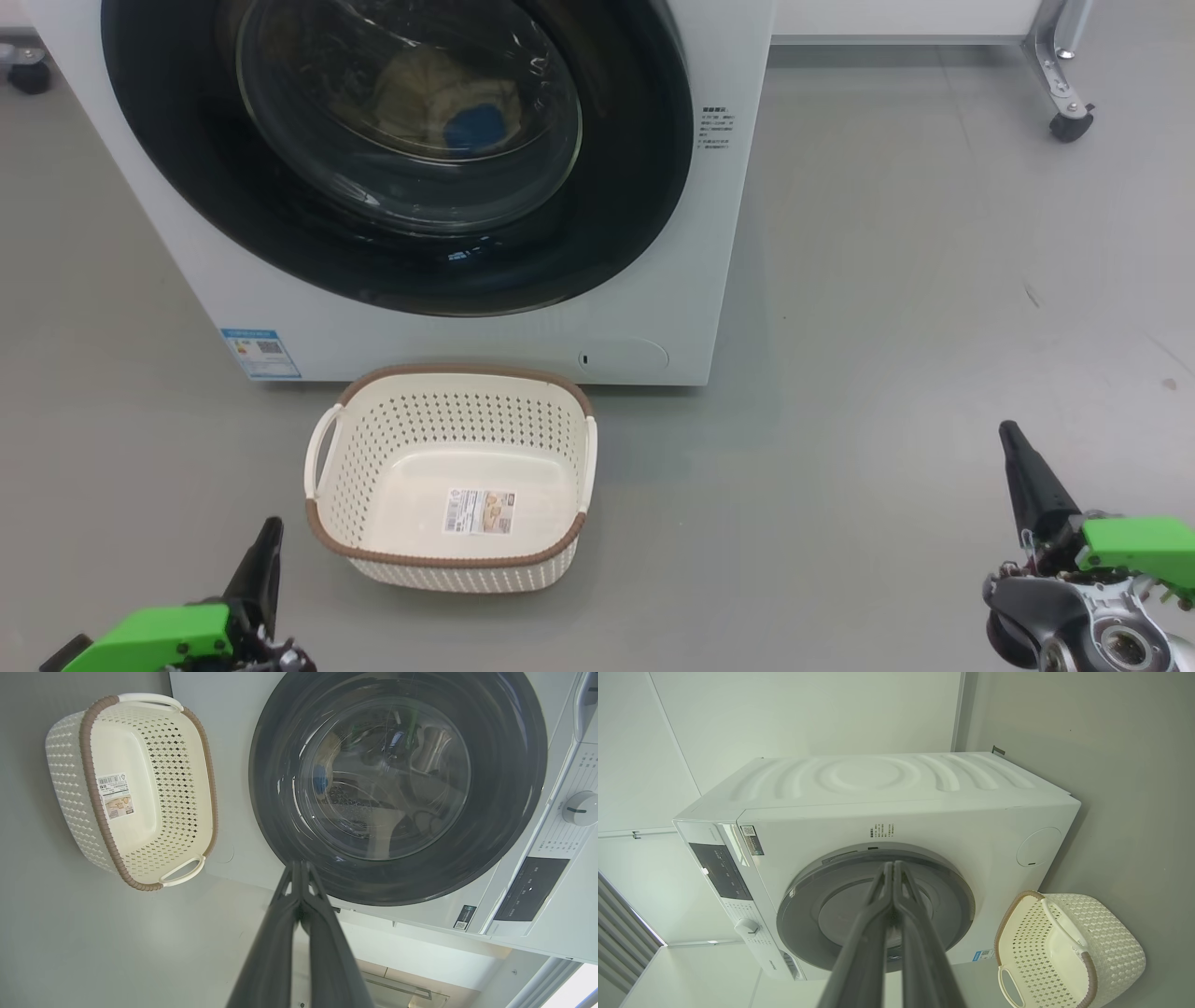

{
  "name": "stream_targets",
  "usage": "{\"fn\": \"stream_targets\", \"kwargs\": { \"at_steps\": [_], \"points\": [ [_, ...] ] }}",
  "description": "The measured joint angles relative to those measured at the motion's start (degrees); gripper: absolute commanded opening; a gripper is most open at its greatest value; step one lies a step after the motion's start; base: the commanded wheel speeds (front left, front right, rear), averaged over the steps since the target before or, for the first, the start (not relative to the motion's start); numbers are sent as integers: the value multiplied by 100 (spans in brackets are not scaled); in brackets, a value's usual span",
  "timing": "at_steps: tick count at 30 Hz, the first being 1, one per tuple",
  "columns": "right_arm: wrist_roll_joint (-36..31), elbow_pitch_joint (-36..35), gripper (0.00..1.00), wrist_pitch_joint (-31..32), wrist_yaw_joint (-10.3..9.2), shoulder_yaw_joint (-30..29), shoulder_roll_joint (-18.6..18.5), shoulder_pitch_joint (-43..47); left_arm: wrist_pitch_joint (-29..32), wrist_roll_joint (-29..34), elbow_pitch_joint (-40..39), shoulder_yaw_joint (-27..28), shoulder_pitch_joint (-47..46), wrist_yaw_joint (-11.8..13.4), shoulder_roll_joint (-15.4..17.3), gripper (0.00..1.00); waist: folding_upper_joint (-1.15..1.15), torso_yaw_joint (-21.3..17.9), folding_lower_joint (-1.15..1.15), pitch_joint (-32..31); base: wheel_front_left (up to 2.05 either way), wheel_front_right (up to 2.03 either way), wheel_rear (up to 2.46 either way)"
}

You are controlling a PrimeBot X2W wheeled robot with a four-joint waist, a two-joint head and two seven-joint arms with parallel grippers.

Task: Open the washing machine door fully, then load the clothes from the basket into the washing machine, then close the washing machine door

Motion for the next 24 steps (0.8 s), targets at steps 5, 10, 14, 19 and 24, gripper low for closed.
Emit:
{"fn": "stream_targets", "kwargs": {
  "at_steps": [5, 10, 14, 19, 24],
  "points": [
    [0, 0, 0, 1, 0, -9, 0, 0, 1, 0, 0, 4, 0, 0, -3, 0, 0, 0, 0, 0, 0, 0, 0],
    [0, 1, 0, 19, 0, -15, 0, 0, 24, 0, 0, 8, 0, 0, -7, 0, 0, 0, 0, 0, 0, 0, 0],
    [0, 3, 0, 42, 0, -21, 0, 0, 24, 0, 1, 10, 0, 0, -8, 0, 0, 0, 0, 0, 0, 0, 0],
    [-1, 5, 0, 42, 0, -31, 1, 0, 24, 0, 1, 13, 0, 0, -9, 0, 0, 0, 0, 0, 0, 0, 0],
    [-2, 16, 0, 43, 0, -44, 1, 0, 25, 0, 1, 16, 0, 0, -10, 0, 0, 0, 0, 0, 0, 0, 0]
  ]
}}
